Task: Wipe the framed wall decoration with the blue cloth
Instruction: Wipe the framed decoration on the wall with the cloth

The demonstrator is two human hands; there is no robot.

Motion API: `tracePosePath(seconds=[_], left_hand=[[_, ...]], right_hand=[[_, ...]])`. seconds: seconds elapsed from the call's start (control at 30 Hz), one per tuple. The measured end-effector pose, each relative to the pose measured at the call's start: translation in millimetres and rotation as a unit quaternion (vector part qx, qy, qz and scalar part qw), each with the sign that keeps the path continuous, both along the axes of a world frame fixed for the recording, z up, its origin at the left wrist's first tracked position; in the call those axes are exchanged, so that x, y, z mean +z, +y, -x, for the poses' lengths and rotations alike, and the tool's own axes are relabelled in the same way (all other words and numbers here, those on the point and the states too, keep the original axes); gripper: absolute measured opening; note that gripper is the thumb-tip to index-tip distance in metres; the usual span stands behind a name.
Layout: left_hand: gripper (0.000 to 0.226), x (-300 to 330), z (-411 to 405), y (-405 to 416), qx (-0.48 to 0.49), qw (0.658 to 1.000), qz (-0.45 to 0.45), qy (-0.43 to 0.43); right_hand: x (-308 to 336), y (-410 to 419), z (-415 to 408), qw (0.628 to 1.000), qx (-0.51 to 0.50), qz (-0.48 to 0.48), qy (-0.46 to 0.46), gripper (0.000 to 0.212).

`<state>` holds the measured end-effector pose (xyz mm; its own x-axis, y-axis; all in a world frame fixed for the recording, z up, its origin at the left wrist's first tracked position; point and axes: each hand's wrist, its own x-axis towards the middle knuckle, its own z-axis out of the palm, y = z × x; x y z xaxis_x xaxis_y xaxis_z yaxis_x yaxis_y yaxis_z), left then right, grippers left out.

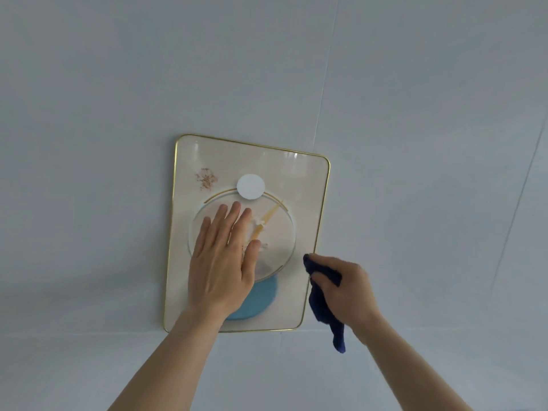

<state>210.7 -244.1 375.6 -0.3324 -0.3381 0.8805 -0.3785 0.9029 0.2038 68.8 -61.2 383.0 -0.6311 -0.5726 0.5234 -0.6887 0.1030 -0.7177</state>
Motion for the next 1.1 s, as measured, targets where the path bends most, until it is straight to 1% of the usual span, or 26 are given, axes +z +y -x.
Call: tracePosePath(seconds=[0.07, 0.13, 0.17, 0.23, 0.33, 0.4, 0.5, 0.57, 0.73, 0.93, 1.1], left_hand=[[0.059, 2, -15, -9, 0.021, 0.998, -0.030, 0.041], [0.061, 5, -27, -21, 0.039, 0.995, -0.059, 0.071], [0.062, 7, -31, -28, 0.046, 0.993, -0.068, 0.083], [0.063, 8, -37, -43, 0.058, 0.990, -0.075, 0.101], [0.064, 9, -42, -69, 0.076, 0.990, -0.058, 0.102], [0.065, 10, -41, -85, 0.085, 0.991, -0.041, 0.095], [0.066, 10, -34, -108, 0.088, 0.992, -0.024, 0.088], [0.065, 7, -26, -119, 0.089, 0.992, -0.007, 0.090], [0.065, -3, -8, -137, 0.107, 0.986, 0.028, 0.126], [0.068, -5, -7, -140, 0.107, 0.981, 0.051, 0.152], [0.068, -4, -7, -138, 0.097, 0.982, 0.049, 0.153]], right_hand=[[34, -5, -21, 0.993, 0.047, 0.094, -0.050, 0.039], [60, -21, -36, 0.984, 0.055, 0.169, -0.033, 0.036], [70, -33, -41, 0.981, 0.050, 0.189, -0.001, 0.037], [85, -59, -52, 0.968, 0.037, 0.228, 0.093, 0.039], [103, -103, -66, 0.931, 0.031, 0.281, 0.232, 0.039], [107, -133, -63, 0.911, 0.025, 0.266, 0.313, 0.040], [103, -171, -52, 0.893, 0.009, 0.215, 0.395, 0.039], [97, -188, -47, 0.875, -0.008, 0.199, 0.441, 0.040], [82, -213, -39, 0.844, -0.006, 0.233, 0.482, 0.048], [81, -228, -50, 0.839, -0.056, 0.248, 0.482, 0.048], [76, -242, -65, 0.826, -0.038, 0.219, 0.518, 0.045]])
